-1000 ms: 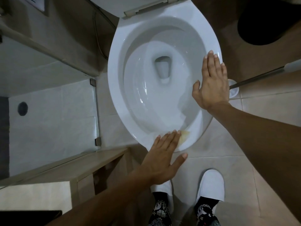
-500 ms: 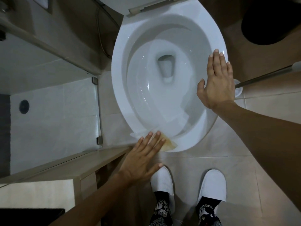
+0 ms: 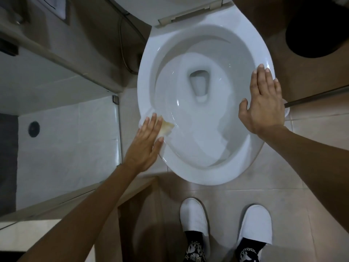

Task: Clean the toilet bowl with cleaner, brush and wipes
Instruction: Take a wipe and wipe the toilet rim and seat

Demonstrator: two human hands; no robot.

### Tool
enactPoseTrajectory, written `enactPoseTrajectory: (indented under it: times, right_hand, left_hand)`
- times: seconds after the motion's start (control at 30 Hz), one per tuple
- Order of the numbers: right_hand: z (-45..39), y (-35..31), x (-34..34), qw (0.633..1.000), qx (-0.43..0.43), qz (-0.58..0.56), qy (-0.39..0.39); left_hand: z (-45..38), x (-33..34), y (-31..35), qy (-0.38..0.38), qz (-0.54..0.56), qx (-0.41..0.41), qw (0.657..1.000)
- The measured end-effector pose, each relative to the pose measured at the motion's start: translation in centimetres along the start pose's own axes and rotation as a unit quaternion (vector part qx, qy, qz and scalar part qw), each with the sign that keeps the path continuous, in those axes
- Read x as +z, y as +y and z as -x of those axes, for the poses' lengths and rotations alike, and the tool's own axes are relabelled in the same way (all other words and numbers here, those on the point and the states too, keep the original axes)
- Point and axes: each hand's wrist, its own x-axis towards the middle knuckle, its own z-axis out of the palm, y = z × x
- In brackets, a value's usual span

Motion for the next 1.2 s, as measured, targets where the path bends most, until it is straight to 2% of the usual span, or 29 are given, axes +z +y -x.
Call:
enactPoseTrajectory:
  times: [0.13, 0.53, 0.67, 0.8, 0.93, 1.0, 1.2]
  right_hand:
    - [-0.1, 0.1, 0.1, 1.0, 0.001, 0.002, 0.001]
    - [0.0, 0.0, 0.1, 1.0, 0.006, -0.008, 0.003]
    - [0.0, 0.0, 0.1, 1.0, 0.008, -0.017, 0.005]
    - [0.0, 0.0, 0.0, 1.0, 0.012, -0.015, -0.005]
    - [0.0, -0.1, -0.1, 1.0, 0.013, -0.016, -0.011]
    - [0.0, -0.1, -0.2, 1.0, 0.015, -0.015, -0.013]
    - [0.0, -0.1, -0.3, 1.0, 0.014, -0.014, -0.017]
  left_hand:
    - [-4.8, -2.0, -2.3, 0.008, -0.024, -0.014, 1.0]
    - [-17.5, -6.6, -5.8, -0.01, -0.126, 0.041, 0.991]
    - [-18.1, -7.0, -4.8, 0.026, -0.11, 0.021, 0.993]
    - [-18.0, -6.8, -3.9, 0.11, -0.067, -0.057, 0.99]
    - [-18.5, -6.2, -4.0, 0.109, -0.017, -0.065, 0.992]
    - [-18.4, -5.7, -3.5, 0.137, -0.001, -0.074, 0.988]
    - [-15.3, -3.7, -1.5, 0.184, -0.019, -0.108, 0.977]
